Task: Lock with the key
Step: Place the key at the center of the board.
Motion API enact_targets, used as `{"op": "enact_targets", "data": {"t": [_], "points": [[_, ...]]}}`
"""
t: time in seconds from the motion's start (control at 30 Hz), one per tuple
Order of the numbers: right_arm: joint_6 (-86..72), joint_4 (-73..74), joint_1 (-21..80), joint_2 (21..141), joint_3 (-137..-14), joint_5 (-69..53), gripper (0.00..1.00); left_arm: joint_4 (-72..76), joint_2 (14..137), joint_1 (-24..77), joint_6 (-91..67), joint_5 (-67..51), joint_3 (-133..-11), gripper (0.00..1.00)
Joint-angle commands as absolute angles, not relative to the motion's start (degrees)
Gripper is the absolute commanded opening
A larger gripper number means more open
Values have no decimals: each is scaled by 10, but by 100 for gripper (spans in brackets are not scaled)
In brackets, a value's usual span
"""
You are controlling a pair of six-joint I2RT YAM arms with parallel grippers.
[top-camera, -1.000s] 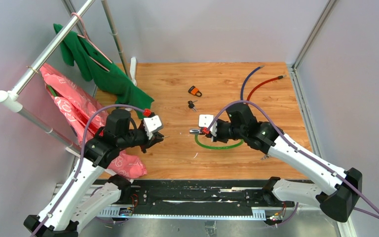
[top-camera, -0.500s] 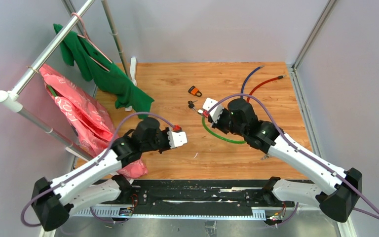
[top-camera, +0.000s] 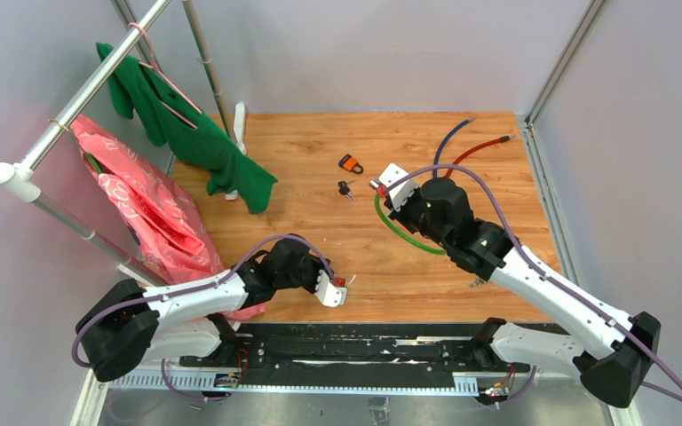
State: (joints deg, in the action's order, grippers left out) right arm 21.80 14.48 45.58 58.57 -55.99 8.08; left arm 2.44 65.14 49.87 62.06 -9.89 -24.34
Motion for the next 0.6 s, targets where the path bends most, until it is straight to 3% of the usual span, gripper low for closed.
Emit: {"op": "enact_targets", "data": {"t": [0.0,0.37,0.47,0.57], "points": [[209,120,450,586,-551,71,0,54,657,502,719,-116,-209,0],[198,120,451,579,-552,35,0,-11,622,502,725,-135,-177,7],[199,120,450,576,-552,31,0,-20,613,501,725,-139,-173,26],[196,120,451,577,-553,26,0,-41,606,502,724,-147,-175,56]]}}
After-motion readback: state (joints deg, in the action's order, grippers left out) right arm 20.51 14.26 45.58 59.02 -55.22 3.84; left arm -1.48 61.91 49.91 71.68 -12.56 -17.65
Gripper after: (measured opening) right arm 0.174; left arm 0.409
